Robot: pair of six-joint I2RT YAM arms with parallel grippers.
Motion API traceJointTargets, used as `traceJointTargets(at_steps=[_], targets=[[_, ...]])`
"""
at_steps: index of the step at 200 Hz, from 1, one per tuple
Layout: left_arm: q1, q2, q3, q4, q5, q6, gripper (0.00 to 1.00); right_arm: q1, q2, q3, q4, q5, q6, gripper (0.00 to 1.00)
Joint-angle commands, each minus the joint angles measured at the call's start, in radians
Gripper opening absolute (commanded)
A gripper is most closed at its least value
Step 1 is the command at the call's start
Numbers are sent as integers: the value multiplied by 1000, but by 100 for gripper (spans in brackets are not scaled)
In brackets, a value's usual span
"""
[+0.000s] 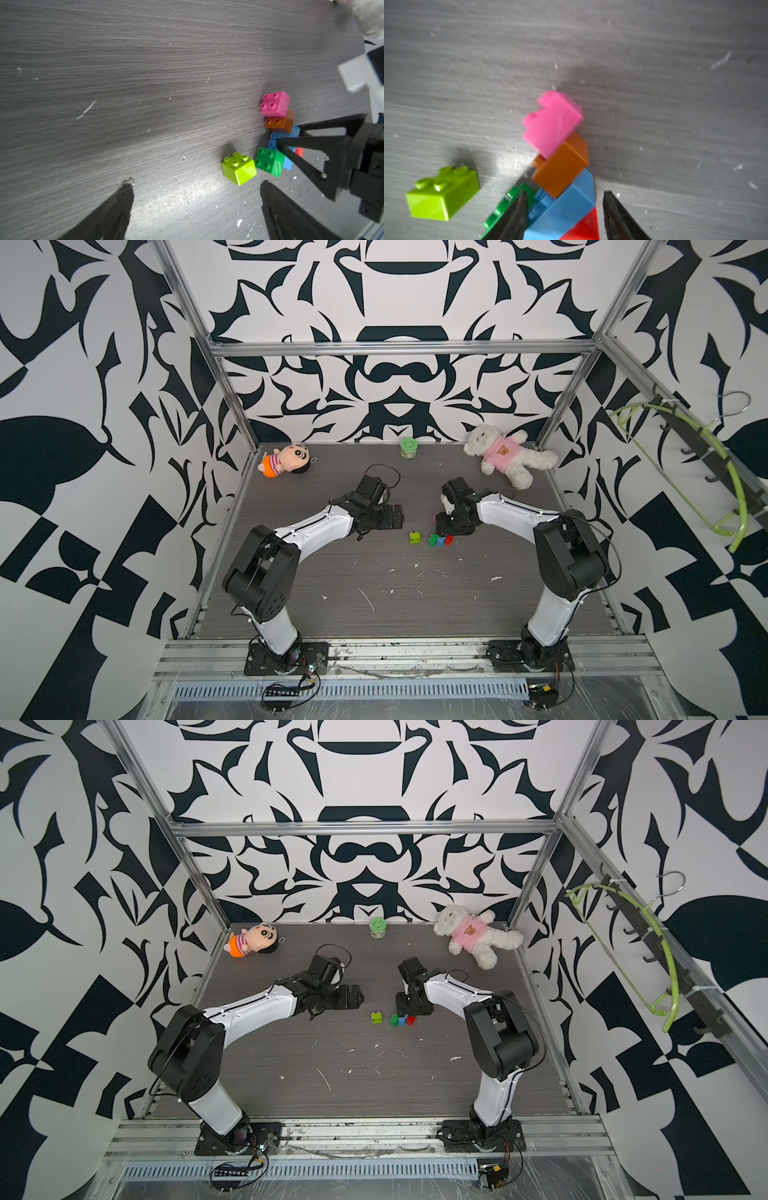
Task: Assemble the letter v with lego
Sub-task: Adjust the lego brick at the center of the board.
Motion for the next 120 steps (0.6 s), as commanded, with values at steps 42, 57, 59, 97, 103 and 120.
traceJointTargets(at_steps=[42, 57, 59, 97, 103, 120], targets=[[-4, 18, -36, 74, 42, -43, 99, 0, -154, -131, 26, -18, 118, 58], [-6, 33, -54, 143, 84, -68, 99, 0, -181, -167, 70, -33, 156, 58], [-6, 36, -56, 157, 95, -70, 99, -1, -185, -171, 75, -35, 160, 58], [-16, 90, -42, 283, 221, -65, 99, 0, -296, -229, 88, -49, 184, 58], [-21, 94, -34, 288, 232, -51, 99, 0, -318, -240, 79, -41, 184, 58], [-31, 114, -5, 285, 253, -18, 99, -2, -376, -274, 49, -19, 181, 58]])
